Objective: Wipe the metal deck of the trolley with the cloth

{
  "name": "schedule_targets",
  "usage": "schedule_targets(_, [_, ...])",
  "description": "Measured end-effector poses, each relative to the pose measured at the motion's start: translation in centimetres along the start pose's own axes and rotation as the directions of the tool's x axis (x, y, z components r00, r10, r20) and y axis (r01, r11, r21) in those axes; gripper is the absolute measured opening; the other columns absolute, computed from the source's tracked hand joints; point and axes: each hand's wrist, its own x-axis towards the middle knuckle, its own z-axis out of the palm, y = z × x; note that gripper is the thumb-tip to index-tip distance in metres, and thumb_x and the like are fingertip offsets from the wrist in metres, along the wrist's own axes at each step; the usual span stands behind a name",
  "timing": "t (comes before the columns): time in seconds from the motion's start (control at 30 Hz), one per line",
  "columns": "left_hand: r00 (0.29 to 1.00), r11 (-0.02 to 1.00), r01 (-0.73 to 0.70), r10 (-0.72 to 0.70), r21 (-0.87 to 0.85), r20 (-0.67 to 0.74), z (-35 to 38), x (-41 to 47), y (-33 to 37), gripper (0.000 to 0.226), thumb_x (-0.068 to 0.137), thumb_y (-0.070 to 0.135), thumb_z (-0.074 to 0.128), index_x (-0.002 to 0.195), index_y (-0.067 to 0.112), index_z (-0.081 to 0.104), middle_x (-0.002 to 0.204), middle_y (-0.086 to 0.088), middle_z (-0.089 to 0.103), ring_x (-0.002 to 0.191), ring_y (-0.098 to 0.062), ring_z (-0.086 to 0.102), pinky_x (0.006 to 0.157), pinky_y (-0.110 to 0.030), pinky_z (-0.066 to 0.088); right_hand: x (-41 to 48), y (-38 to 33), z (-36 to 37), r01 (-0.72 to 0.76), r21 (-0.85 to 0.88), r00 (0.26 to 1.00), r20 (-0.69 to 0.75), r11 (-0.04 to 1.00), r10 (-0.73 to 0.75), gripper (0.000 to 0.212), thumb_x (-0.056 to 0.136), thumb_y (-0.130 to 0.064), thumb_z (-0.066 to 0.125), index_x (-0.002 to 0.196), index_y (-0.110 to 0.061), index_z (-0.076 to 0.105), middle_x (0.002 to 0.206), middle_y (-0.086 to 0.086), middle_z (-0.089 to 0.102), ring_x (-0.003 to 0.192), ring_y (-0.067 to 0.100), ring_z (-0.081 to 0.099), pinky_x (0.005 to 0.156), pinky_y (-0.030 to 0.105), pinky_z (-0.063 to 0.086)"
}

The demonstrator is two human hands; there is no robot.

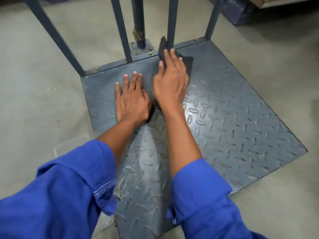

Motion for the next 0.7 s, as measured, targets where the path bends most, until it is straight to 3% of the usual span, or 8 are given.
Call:
schedule_targets(0.1, [1.0, 1.0, -0.003, 0.003, -0.001, 0.013, -0.4, -0.2, 0.6, 0.063, 0.11, 0.032, 0.026, 0.171, 0.016, 0.017, 0.18, -0.002, 0.009, 0.167, -0.026, 0.003, 0.134, -0.052, 0.002, 3.3, 1.1, 2.1, 0.095, -0.154, 0.937, 0.348, 0.984, -0.036, 0.052, 0.111, -0.034, 0.037, 0.162, -0.025, 0.038, 0.173, -0.003, 0.024, 0.162, 0.023, 0.013, 0.13, 0.044, 0.013])
schedule_targets(0.17, [1.0, 1.0, -0.007, 0.007, -0.008, 0.027, -0.6, -0.3, 0.3, 0.063, 0.111, 0.032, 0.026, 0.171, 0.015, 0.018, 0.18, -0.003, 0.01, 0.167, -0.026, 0.003, 0.134, -0.052, 0.001, 3.7, 2.5, 2.3, 0.135, -0.227, 0.92, 0.391, 0.965, -0.037, 0.054, 0.11, -0.037, 0.034, 0.164, -0.027, 0.033, 0.174, -0.005, 0.021, 0.163, 0.023, 0.008, 0.131, 0.045, 0.008])
schedule_targets(0.37, [0.997, 0.998, -0.064, 0.065, -0.024, 0.05, -0.3, -0.1, -0.8, 0.064, 0.112, 0.035, 0.023, 0.171, 0.013, 0.015, 0.18, -0.005, 0.007, 0.167, -0.027, 0.001, 0.135, -0.05, 0.001, -2.2, 8.1, -3.2, -0.125, -0.297, 0.986, 0.066, 0.947, 0.151, 0.052, 0.111, -0.036, 0.034, 0.162, -0.026, 0.037, 0.172, -0.005, 0.027, 0.162, 0.026, 0.012, 0.131, 0.044, 0.011])
schedule_targets(0.47, [0.996, 0.997, -0.067, 0.068, -0.034, 0.056, -0.3, -0.1, -0.8, 0.065, 0.112, 0.037, 0.021, 0.171, 0.014, 0.012, 0.18, -0.005, 0.005, 0.167, -0.026, -0.001, 0.135, -0.051, 0.0, -3.6, 7.0, -4.5, -0.297, -0.023, 0.939, -0.19, 0.955, 0.287, 0.046, 0.112, -0.035, 0.038, 0.157, -0.032, 0.046, 0.165, -0.006, 0.043, 0.157, 0.024, 0.029, 0.126, 0.045, 0.024])
schedule_targets(0.53, [0.996, 0.997, -0.068, 0.07, -0.032, 0.057, -0.2, -0.4, -0.8, 0.065, 0.112, 0.038, 0.018, 0.172, 0.013, 0.01, 0.18, -0.005, 0.002, 0.167, -0.025, -0.003, 0.135, -0.05, -0.001, -2.2, 4.2, -4.0, -0.233, 0.026, 0.926, -0.299, 0.972, 0.23, 0.045, 0.112, -0.036, 0.038, 0.156, -0.033, 0.045, 0.164, -0.007, 0.044, 0.156, 0.022, 0.031, 0.124, 0.046, 0.025])
schedule_targets(0.57, [0.996, 0.997, -0.074, 0.075, -0.02, 0.056, -0.1, -0.4, -0.9, 0.067, 0.111, 0.04, 0.015, 0.172, 0.013, 0.009, 0.18, -0.005, 0.001, 0.167, -0.025, -0.004, 0.135, -0.051, -0.001, -1.1, 2.7, -3.3, -0.164, -0.012, 0.951, -0.268, 0.986, 0.155, 0.046, 0.112, -0.036, 0.037, 0.158, -0.032, 0.043, 0.166, -0.006, 0.041, 0.157, 0.022, 0.028, 0.125, 0.045, 0.023])
schedule_targets(0.63, [0.993, 0.995, -0.103, 0.102, 0.002, 0.065, 0.1, -0.5, -1.2, 0.072, 0.107, 0.046, 0.008, 0.172, 0.014, 0.005, 0.18, -0.005, -0.002, 0.166, -0.025, -0.007, 0.134, -0.051, -0.002, 1.1, 0.5, -0.8, -0.005, -0.069, 1.0, -0.023, 0.998, 0.003, 0.048, 0.113, -0.036, 0.035, 0.16, -0.028, 0.039, 0.169, -0.004, 0.034, 0.159, 0.023, 0.022, 0.126, 0.043, 0.02])
schedule_targets(0.7, [0.987, 0.99, -0.138, 0.137, 0.007, 0.081, 0.1, -0.3, -1.9, 0.077, 0.103, 0.051, 0.002, 0.172, 0.015, 0.002, 0.18, -0.003, -0.004, 0.166, -0.024, -0.009, 0.134, -0.05, -0.004, 2.6, -0.3, 2.1, 0.141, -0.097, 0.951, 0.291, 0.985, -0.107, 0.049, 0.113, -0.038, 0.034, 0.161, -0.031, 0.039, 0.171, -0.004, 0.031, 0.16, 0.024, 0.02, 0.128, 0.044, 0.018])
